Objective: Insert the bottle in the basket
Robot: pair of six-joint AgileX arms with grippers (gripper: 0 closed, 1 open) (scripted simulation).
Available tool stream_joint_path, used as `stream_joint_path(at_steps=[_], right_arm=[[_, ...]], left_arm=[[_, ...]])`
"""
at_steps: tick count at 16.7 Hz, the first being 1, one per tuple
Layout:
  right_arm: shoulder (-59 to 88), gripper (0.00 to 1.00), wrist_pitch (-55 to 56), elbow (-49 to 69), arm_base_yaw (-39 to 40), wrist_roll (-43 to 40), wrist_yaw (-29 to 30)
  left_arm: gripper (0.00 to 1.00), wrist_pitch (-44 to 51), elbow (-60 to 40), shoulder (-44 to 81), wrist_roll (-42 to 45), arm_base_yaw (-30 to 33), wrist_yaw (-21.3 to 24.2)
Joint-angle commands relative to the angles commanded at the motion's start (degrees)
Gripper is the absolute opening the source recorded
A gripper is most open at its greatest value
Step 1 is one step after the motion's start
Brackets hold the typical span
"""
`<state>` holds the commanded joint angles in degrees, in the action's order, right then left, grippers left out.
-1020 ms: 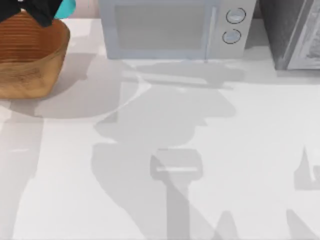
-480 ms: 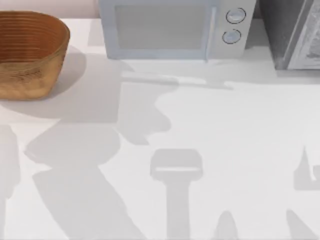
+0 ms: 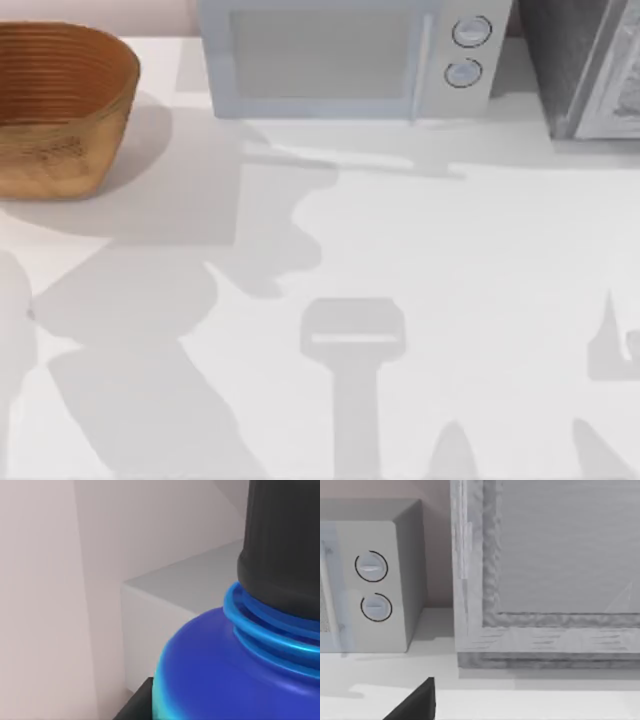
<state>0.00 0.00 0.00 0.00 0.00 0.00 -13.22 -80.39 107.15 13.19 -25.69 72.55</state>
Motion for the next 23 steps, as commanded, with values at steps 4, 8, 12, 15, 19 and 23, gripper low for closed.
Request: stream_joint_path(at_steps=[4,8,12,15,19,23], right_arm=[[0.0,1.0,0.0,0.0,0.0,0.0,0.0],[0.0,1.0,0.0,0.0,0.0,0.0,0.0],[0.0,1.0,0.0,0.0,0.0,0.0,0.0],[0.0,1.0,0.0,0.0,0.0,0.0,0.0],[0.0,1.0,0.0,0.0,0.0,0.0,0.0],[0.0,1.0,0.0,0.0,0.0,0.0,0.0]], left_arm=[[0.0,-5.1,0.3,2.9,-1.8,3.1,-3.0],[0.0,-10.3,0.7,5.8,-3.7,6.4,-6.3],[0.0,-10.4,0.7,5.9,-3.8,6.5,-6.4],[0.23,-10.4,0.7,5.9,-3.8,6.5,-6.4],[0.53,-10.4,0.7,5.9,-3.8,6.5,-6.4],[0.83,-10.4,0.7,5.9,-3.8,6.5,-6.4]])
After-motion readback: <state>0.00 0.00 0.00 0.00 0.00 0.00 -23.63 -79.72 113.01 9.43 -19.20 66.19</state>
